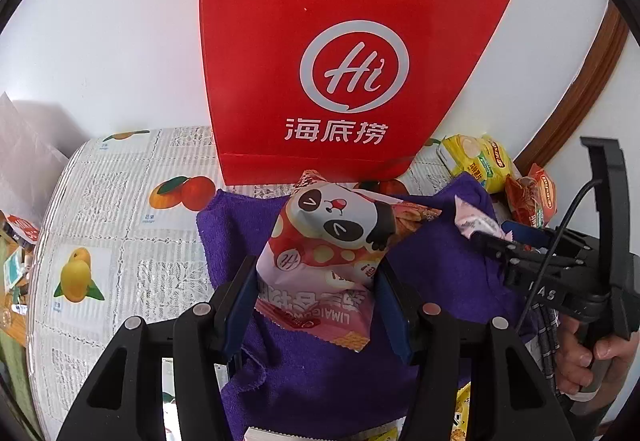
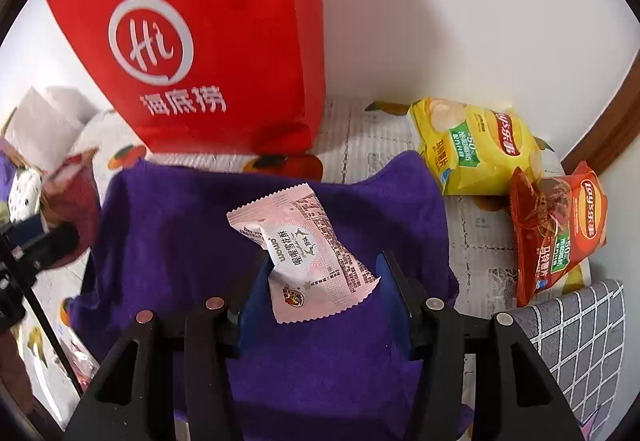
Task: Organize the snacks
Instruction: 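Carry the candy and panda bag in both tools over the purple towel, then open the right tool to drop the pink candy onto the purple towel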
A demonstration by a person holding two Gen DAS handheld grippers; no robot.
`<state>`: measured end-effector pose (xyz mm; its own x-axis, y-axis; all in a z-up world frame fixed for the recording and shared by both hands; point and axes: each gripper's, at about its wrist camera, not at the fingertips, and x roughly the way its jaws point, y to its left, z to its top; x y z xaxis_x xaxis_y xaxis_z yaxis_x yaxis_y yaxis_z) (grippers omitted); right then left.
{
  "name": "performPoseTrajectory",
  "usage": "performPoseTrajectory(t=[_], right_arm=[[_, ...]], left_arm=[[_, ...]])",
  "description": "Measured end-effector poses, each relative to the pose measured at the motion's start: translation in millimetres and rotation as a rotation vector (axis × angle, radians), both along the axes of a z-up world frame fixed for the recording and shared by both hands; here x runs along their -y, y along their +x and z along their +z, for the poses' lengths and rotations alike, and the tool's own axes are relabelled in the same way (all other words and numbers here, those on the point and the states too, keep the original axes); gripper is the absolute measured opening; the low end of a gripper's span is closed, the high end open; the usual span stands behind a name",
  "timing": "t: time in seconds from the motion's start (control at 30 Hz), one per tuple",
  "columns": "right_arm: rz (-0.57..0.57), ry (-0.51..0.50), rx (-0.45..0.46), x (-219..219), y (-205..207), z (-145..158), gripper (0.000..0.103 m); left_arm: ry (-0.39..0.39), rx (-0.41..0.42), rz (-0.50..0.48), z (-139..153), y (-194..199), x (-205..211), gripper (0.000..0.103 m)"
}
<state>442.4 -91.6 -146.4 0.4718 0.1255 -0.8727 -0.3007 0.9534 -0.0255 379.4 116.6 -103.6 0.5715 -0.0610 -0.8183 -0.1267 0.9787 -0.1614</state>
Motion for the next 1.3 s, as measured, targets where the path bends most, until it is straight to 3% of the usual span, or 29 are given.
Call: performPoseTrajectory(t=[1.0, 1.3], right_arm=[[0.064, -0.135, -0.150, -33, 9, -63, 0.054], [0.065, -0.168, -0.132, -32, 10, -62, 0.071]], left_arm=[[0.018, -0.027, 0.005, -6, 0, 10, 0.055], [0.021, -0.047, 0.026, -11, 3, 3, 0.055]])
